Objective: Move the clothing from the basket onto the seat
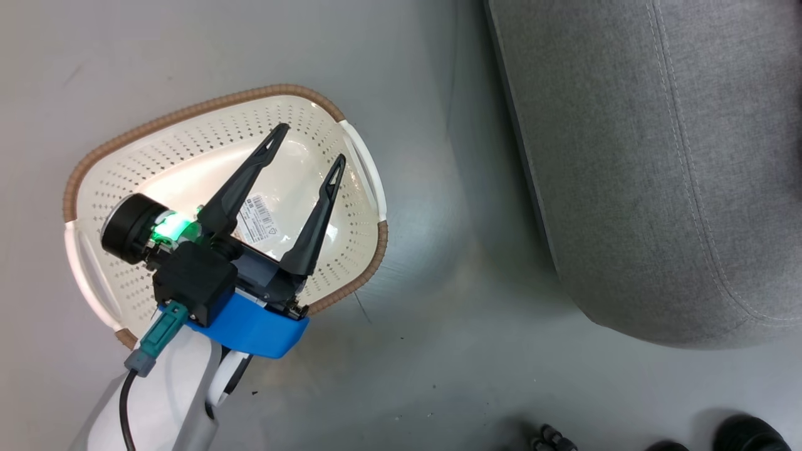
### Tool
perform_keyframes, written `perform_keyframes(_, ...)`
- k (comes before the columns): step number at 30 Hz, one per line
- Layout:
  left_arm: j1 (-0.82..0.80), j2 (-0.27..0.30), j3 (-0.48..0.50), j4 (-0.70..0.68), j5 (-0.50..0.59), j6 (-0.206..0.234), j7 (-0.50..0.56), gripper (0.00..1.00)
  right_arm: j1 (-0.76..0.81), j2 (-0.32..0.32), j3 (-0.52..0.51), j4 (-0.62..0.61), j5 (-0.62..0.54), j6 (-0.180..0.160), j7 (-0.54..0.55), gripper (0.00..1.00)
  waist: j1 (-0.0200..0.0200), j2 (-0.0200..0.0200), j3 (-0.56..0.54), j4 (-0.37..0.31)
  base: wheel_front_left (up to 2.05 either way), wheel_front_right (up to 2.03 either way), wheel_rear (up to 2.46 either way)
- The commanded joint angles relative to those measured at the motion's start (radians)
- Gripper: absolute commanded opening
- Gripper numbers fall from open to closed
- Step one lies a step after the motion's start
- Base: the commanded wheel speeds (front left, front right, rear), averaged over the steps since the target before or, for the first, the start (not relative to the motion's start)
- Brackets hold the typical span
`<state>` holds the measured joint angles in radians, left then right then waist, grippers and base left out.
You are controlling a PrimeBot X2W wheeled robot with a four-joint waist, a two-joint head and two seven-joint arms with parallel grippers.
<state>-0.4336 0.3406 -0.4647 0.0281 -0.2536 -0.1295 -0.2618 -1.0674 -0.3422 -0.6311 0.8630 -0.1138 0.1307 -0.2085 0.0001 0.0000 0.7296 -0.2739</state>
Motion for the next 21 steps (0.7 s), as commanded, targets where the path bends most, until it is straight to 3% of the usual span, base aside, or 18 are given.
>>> perform_keyframes(1,-0.013,-0.007,0.002,0.004,-0.002,-0.002,-0.005,1.00,-0.005,-0.005,0.004,0.000,-0.006,0.000,-0.008,1.00,-0.0001,0.0000,-0.016,0.011,0.00,0.00,0.00)
perform_keyframes(13,0.053,-0.082,0.020,0.082,-0.031,-0.002,-0.005,1.00,0.148,0.044,0.049,-0.064,-0.100,0.000,-0.032,1.00,-0.0001,0.0000,-0.205,0.058,0.00,0.00,0.00)
perform_keyframes(21,0.136,-0.141,0.060,0.142,-0.055,-0.002,-0.005,1.00,0.309,0.091,0.100,-0.142,-0.085,0.000,-0.042,1.00,-0.0001,0.0000,-0.373,0.106,0.00,0.00,0.00)
